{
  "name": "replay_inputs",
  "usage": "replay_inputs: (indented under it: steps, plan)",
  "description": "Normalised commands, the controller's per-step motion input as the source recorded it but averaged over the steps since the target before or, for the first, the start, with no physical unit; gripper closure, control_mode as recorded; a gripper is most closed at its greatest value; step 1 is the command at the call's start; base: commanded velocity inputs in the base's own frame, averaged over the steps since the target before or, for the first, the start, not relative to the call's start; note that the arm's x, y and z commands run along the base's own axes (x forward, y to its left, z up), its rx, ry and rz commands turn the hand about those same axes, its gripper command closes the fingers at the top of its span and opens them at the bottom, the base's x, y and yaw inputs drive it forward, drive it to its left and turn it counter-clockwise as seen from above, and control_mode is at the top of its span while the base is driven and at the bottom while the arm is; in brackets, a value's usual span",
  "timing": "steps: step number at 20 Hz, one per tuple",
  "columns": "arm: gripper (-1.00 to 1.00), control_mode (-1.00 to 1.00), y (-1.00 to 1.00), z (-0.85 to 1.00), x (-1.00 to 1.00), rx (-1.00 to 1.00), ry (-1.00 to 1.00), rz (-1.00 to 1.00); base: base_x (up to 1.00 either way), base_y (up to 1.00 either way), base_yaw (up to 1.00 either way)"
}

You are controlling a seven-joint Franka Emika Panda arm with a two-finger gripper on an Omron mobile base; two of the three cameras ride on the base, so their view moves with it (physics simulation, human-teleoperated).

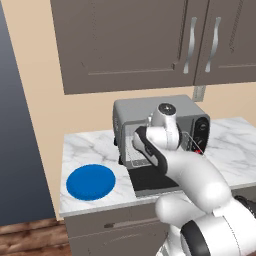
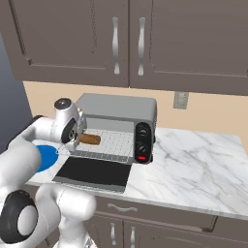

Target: Pull the toaster oven rack outwards. Pick up the baguette from the plate and place it on the toaster oven rack. Close the toaster oven door fully and set the temperature to the lowest setting.

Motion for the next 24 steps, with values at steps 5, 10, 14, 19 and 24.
replay_inputs:
  steps: [5,10,14,19,24]
  plan:
    - [1.0,-1.0,-0.53,0.0,0.0,0.0,-0.08,0.0,0.0,0.0,0.0]
    - [1.0,-1.0,-0.44,0.0,0.0,0.04,-0.02,0.0,0.0,0.0,0.0]
    - [1.0,-1.0,-0.26,0.0,0.0,0.01,0.0,0.0,0.0,0.0,0.0]
    - [1.0,-1.0,-0.02,0.0,0.03,0.0,0.0,0.0,0.0,0.0,0.0]
    - [1.0,-1.0,0.0,-0.03,0.04,0.0,0.01,0.0,0.0,0.0,0.0]
